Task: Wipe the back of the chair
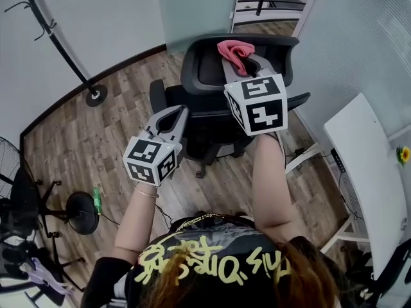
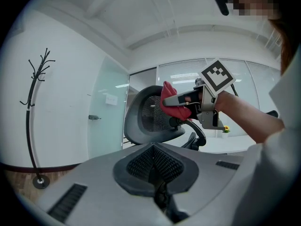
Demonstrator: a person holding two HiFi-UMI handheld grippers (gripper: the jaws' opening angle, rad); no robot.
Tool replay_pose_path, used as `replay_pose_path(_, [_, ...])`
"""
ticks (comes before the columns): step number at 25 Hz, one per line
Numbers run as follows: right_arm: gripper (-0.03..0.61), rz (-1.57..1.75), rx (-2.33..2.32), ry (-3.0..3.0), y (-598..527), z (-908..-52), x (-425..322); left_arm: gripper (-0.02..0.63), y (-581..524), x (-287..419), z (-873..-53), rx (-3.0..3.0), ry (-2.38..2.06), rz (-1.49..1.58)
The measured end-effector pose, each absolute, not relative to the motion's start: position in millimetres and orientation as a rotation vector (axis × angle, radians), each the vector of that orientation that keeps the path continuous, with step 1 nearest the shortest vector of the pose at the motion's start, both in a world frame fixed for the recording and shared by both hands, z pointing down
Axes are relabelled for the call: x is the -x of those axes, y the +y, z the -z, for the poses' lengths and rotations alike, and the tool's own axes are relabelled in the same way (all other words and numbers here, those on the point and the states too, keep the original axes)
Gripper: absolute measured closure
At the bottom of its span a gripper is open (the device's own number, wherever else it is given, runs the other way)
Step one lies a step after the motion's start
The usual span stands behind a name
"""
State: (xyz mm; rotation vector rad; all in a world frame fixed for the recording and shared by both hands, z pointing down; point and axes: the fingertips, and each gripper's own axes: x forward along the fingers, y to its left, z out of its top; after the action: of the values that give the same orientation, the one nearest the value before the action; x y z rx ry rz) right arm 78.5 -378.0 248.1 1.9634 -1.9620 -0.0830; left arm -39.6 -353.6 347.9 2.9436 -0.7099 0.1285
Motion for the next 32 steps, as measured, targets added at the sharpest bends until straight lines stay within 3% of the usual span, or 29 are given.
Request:
replay_pose_path(15, [0.517, 0.022, -1.778, -1.847, -392.5, -269.0, -64.1, 0.621, -349.1, 50.0, -349.9, -2.929, -0.697, -0.110])
replay_pose_path(32, [0.517, 0.029, -1.873, -1.992, -415.1, -271.9, -21.6, 0.621, -351.3, 80.0, -351.7, -2.901, -0.762, -0.100])
